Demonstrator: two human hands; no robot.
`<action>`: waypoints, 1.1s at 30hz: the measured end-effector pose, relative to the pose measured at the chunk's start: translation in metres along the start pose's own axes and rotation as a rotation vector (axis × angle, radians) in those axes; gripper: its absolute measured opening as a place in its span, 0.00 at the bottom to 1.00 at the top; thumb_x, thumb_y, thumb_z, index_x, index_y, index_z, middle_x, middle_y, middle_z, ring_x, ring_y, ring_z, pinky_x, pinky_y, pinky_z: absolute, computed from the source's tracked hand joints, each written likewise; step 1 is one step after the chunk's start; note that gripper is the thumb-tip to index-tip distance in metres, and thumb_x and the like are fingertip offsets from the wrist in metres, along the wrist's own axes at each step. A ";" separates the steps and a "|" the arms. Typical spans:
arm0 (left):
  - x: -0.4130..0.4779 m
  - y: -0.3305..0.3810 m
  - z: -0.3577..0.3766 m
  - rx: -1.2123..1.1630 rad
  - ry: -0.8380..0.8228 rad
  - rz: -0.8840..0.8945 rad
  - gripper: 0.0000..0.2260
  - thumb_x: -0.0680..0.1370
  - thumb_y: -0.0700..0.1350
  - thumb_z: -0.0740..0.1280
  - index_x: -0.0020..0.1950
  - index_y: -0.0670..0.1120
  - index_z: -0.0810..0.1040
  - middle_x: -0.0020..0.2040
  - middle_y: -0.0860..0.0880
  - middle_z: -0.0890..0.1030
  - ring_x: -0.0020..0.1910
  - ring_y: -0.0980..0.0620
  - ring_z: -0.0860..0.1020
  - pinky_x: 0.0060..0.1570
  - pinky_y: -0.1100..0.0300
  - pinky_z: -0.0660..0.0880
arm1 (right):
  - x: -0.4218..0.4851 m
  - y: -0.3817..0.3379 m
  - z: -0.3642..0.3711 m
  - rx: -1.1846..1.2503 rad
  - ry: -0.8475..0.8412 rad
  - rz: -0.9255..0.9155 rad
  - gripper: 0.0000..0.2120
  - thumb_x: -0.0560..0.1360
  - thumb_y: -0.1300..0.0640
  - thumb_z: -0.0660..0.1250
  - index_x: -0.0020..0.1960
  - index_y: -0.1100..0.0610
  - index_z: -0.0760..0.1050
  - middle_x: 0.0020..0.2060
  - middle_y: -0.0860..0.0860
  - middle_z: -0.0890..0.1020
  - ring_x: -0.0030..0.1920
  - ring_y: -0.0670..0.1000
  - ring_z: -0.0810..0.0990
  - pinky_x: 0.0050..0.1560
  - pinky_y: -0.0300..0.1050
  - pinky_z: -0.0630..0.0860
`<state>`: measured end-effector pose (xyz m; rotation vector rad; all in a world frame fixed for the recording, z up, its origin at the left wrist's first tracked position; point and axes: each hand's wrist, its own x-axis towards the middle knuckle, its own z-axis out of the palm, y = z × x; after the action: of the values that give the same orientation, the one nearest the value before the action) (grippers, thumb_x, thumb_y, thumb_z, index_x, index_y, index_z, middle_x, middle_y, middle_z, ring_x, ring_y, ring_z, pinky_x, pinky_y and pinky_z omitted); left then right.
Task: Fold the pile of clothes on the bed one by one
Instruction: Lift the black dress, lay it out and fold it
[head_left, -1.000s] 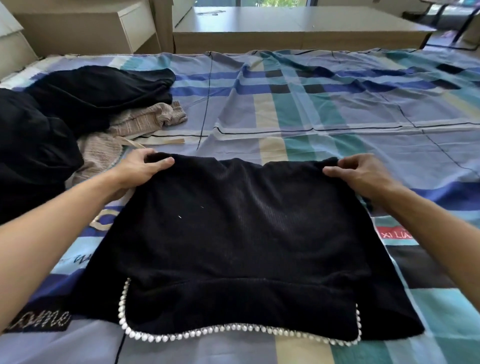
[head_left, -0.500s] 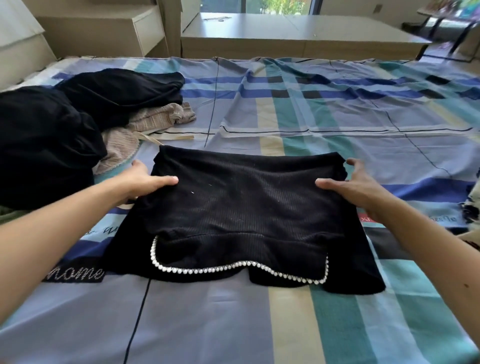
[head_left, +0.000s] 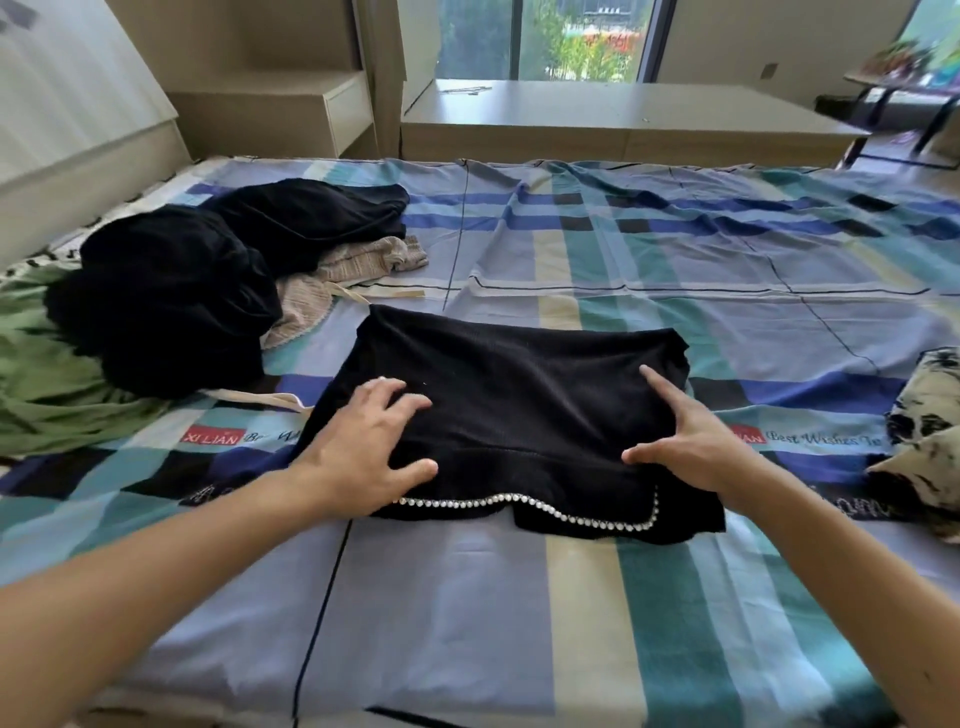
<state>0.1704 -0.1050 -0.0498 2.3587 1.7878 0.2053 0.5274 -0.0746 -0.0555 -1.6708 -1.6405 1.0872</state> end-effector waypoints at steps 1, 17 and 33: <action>-0.006 0.011 0.004 -0.048 -0.069 0.083 0.41 0.70 0.72 0.57 0.79 0.55 0.61 0.79 0.49 0.58 0.80 0.50 0.52 0.77 0.56 0.54 | -0.001 -0.001 -0.006 0.012 0.004 -0.002 0.50 0.67 0.69 0.78 0.79 0.44 0.59 0.75 0.49 0.67 0.69 0.46 0.70 0.69 0.40 0.66; 0.014 0.167 0.039 -0.142 -0.145 0.412 0.27 0.80 0.60 0.62 0.76 0.53 0.63 0.72 0.49 0.66 0.71 0.48 0.63 0.70 0.51 0.64 | 0.050 0.019 -0.028 0.242 0.220 0.088 0.29 0.71 0.58 0.78 0.70 0.49 0.75 0.62 0.52 0.80 0.55 0.47 0.81 0.52 0.37 0.80; 0.075 0.290 0.056 0.445 -0.324 0.408 0.21 0.81 0.57 0.62 0.56 0.40 0.81 0.48 0.38 0.78 0.47 0.33 0.80 0.33 0.49 0.80 | 0.092 0.036 -0.061 0.284 -0.014 0.074 0.19 0.77 0.55 0.71 0.68 0.51 0.77 0.57 0.51 0.85 0.56 0.47 0.84 0.48 0.38 0.79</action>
<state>0.4754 -0.1127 -0.0401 2.8313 1.2898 -0.5512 0.5915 0.0219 -0.0695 -1.5488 -1.3674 1.3039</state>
